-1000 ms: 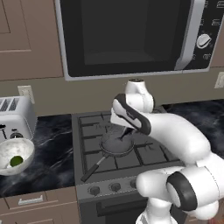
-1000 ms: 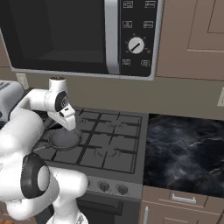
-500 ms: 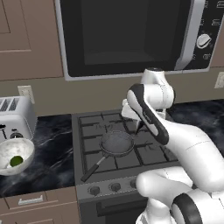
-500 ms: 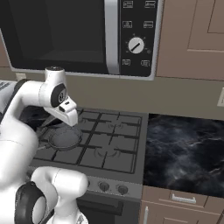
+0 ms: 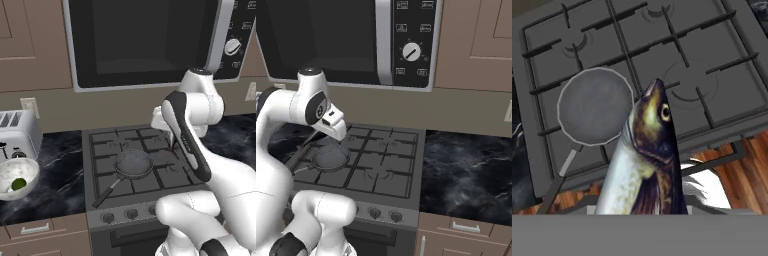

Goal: Place the fish on the plate and place the lime on the same plate.

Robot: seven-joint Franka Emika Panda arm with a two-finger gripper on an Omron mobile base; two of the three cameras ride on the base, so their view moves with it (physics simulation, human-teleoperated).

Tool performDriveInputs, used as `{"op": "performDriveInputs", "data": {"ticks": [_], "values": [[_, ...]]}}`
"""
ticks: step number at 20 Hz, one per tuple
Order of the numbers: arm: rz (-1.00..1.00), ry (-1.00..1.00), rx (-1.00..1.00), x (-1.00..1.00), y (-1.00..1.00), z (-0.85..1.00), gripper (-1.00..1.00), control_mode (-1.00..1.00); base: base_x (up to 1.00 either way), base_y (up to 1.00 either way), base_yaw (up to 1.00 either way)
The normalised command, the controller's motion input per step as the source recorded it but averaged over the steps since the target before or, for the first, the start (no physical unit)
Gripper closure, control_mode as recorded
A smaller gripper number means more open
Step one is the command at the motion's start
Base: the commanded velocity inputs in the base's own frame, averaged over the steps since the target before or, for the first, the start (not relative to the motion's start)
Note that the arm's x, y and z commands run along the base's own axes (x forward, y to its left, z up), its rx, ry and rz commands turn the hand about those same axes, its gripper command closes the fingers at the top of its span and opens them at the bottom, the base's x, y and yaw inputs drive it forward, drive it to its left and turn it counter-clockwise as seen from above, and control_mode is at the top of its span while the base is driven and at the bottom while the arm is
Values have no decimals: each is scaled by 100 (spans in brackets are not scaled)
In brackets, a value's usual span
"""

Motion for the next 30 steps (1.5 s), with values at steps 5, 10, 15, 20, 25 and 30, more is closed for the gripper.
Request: {"op": "performDriveInputs", "data": {"ticks": [5, 10, 15, 20, 25, 30], "values": [[0, -18, 0, -35, -8, 0, 100, -100, 0, 0, 0], [-1, -1, 0, -2, -1, 0, 100, -100, 0, 0, 0], [0, 0, 0, 0, 0, 0, 100, -100, 0, 0, 0], [0, 0, 0, 0, 0, 0, 100, 100, -31, 22, 1], [0, 0, 0, 0, 0, 0, 100, 100, -64, 100, 6], [0, 0, 0, 0, 0, 0, 100, 100, 5, 100, -3]]}}
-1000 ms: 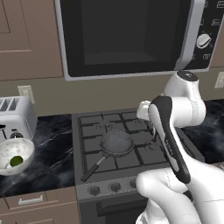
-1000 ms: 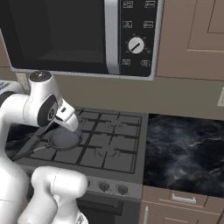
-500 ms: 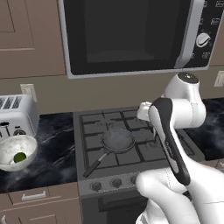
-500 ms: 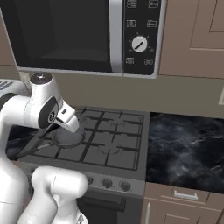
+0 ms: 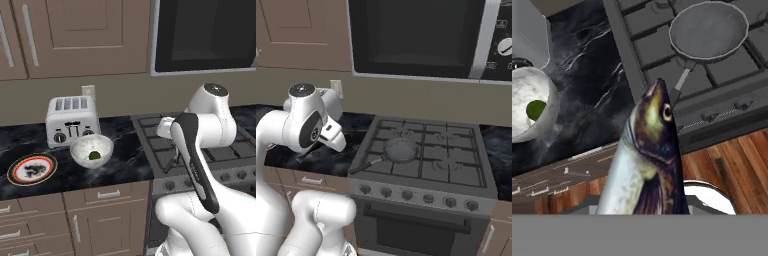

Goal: Place the fish on the plate and place the lime on the same plate.

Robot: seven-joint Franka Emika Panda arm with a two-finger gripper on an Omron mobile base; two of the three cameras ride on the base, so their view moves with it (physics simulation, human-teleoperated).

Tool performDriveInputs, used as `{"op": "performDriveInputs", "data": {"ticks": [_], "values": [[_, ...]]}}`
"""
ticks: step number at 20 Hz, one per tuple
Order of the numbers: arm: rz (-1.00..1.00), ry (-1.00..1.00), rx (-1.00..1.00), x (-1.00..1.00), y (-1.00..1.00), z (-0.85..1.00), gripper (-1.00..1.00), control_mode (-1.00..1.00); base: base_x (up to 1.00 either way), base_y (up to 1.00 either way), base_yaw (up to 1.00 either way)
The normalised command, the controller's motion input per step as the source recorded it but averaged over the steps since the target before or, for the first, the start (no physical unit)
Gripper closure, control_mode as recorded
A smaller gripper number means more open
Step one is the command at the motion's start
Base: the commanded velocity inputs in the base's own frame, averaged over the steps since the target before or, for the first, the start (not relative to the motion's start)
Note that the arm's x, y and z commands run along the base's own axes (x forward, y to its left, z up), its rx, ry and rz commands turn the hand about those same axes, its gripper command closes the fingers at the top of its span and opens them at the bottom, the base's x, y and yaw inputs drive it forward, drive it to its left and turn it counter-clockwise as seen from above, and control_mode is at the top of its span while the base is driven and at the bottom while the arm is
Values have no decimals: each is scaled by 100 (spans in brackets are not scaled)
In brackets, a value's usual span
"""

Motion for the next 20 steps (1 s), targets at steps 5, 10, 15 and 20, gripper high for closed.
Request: {"op": "performDriveInputs", "data": {"ticks": [5, 10, 15, 20], "values": [[0, 0, 0, 0, 0, 0, 100, 100, 38, 100, -12], [0, 0, 0, 0, 0, 0, 100, 100, 10, 100, -2], [0, 0, 0, 0, 0, 0, 100, 100, 20, 67, 12], [0, 0, 0, 0, 0, 0, 100, 100, 67, 10, 33]]}}
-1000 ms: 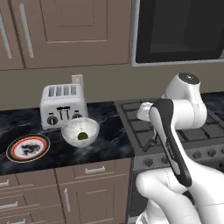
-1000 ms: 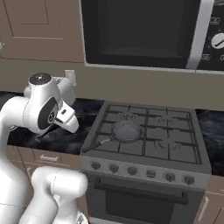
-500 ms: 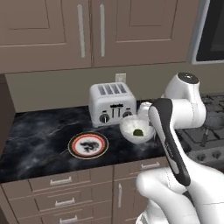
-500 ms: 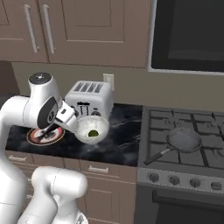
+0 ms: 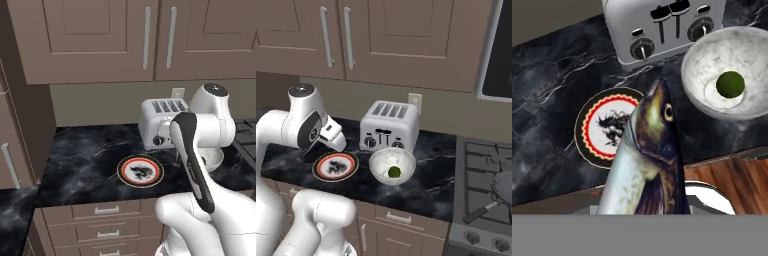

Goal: Place the fish on the plate and place the lime on the same plate.

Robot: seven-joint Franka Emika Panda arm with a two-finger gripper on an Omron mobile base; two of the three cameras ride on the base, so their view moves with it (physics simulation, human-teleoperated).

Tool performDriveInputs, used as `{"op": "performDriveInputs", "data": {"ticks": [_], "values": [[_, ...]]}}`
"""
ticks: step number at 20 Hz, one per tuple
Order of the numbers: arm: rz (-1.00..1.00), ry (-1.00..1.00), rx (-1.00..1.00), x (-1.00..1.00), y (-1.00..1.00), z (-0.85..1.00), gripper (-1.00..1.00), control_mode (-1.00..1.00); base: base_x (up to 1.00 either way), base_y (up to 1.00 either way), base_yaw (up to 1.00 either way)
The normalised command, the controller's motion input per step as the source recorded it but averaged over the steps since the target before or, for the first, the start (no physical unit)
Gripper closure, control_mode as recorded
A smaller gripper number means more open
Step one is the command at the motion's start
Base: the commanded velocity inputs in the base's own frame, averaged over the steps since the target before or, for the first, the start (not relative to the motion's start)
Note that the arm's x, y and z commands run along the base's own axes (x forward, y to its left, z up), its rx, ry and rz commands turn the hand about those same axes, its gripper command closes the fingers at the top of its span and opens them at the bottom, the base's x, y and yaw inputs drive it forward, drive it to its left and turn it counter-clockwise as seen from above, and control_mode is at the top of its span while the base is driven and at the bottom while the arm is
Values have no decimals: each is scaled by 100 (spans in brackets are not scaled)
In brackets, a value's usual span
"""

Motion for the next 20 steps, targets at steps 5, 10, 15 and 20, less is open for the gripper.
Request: {"op": "performDriveInputs", "data": {"ticks": [5, 10, 15, 20], "values": [[0, 0, 0, 0, 0, 0, 100, 100, 51, -13, 13], [0, 0, 0, 0, 0, 0, 100, 100, 27, -3, 0], [0, 0, 0, 0, 0, 0, 100, -100, 0, 0, 0], [1, 5, 0, 1, 25, -25, 100, -100, 0, 0, 0]]}}
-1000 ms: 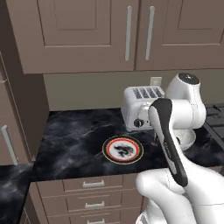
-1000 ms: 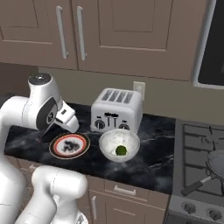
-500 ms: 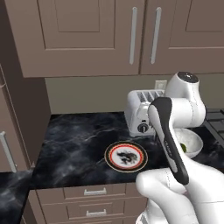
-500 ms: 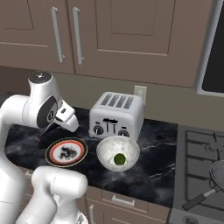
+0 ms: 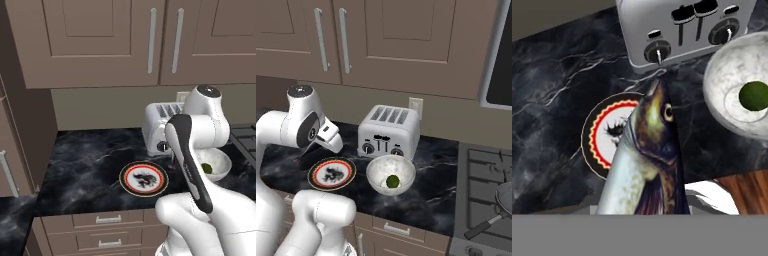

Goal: Place the fish on the plate and place the lime on the same plate.

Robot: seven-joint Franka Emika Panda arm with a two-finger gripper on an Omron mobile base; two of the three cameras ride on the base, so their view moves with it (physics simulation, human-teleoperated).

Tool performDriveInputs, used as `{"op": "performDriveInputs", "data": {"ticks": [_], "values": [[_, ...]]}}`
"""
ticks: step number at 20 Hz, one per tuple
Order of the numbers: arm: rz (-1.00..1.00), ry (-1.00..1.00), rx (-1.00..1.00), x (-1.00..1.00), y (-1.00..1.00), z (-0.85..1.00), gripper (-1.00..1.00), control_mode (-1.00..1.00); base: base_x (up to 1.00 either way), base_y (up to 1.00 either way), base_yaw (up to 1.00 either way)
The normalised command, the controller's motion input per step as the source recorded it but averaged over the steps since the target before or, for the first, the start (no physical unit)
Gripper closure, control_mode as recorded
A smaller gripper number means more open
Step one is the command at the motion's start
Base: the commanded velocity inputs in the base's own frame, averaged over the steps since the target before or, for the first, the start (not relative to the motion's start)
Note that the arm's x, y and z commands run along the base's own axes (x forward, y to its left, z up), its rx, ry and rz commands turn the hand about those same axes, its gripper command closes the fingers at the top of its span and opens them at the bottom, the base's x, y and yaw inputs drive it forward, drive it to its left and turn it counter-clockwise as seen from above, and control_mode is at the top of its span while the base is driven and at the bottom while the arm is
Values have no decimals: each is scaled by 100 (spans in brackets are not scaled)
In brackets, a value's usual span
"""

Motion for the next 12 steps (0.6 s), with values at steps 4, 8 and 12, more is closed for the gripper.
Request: {"op": "performDriveInputs", "data": {"ticks": [4, 8, 12], "values": [[3, 35, -4, 11, 46, 3, 100, -100, 0, 0, 0], [0, 37, -6, 0, 22, 6, 100, -100, 0, 0, 0], [0, 10, -1, 5, 0, -22, 100, -100, 0, 0, 0]]}}
